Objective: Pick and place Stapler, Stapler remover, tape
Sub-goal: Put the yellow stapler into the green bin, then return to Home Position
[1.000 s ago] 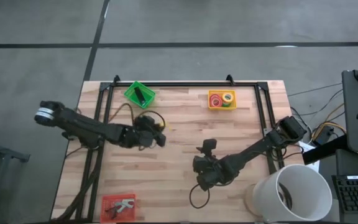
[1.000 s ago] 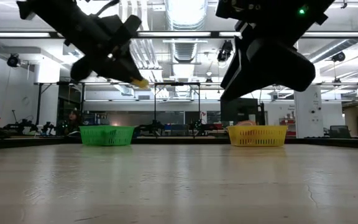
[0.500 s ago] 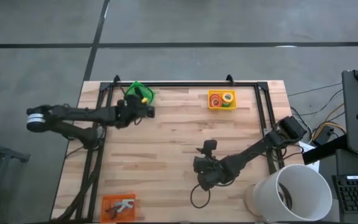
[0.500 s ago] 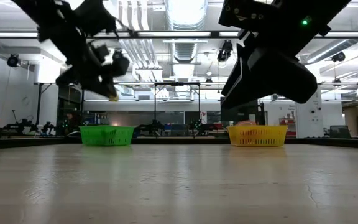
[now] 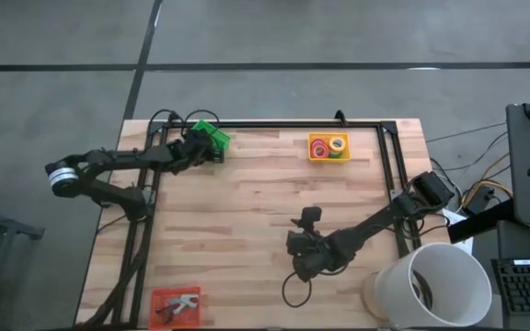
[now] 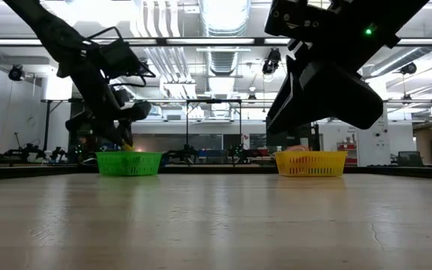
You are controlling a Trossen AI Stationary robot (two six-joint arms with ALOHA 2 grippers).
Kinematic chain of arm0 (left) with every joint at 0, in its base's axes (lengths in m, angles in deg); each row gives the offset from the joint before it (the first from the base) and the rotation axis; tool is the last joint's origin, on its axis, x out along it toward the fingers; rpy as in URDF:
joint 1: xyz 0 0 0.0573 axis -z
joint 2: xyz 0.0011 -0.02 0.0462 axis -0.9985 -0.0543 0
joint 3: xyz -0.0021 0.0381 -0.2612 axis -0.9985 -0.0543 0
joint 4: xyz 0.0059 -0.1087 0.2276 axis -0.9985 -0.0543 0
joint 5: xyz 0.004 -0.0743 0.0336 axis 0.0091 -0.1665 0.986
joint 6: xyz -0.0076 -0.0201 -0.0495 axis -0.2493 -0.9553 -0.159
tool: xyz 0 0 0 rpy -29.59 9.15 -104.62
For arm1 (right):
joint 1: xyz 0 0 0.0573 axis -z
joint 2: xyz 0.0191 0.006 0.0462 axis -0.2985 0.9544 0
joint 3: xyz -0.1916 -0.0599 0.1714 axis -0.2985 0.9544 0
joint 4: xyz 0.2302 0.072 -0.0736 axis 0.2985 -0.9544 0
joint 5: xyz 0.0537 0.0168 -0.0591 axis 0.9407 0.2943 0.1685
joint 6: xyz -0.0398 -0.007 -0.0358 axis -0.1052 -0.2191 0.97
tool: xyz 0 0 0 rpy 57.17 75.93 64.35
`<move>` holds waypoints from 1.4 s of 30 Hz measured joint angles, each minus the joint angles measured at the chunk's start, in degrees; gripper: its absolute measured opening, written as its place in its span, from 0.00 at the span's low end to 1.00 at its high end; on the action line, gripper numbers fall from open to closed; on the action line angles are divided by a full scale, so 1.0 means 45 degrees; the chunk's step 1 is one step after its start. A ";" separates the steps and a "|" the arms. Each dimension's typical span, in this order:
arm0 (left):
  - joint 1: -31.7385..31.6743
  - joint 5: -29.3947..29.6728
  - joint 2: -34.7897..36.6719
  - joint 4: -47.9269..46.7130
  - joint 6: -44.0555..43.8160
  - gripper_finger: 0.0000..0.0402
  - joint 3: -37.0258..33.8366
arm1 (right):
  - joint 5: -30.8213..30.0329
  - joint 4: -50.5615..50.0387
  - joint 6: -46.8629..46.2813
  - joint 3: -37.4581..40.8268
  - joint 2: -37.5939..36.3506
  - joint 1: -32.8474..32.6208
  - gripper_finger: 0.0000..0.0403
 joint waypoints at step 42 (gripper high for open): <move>1.0668 -0.0515 0.3125 0.3665 0.5670 0.01 0.0398 | 0.4720 0.5892 0.1882 0.3360 -0.2745 0.0716 0.02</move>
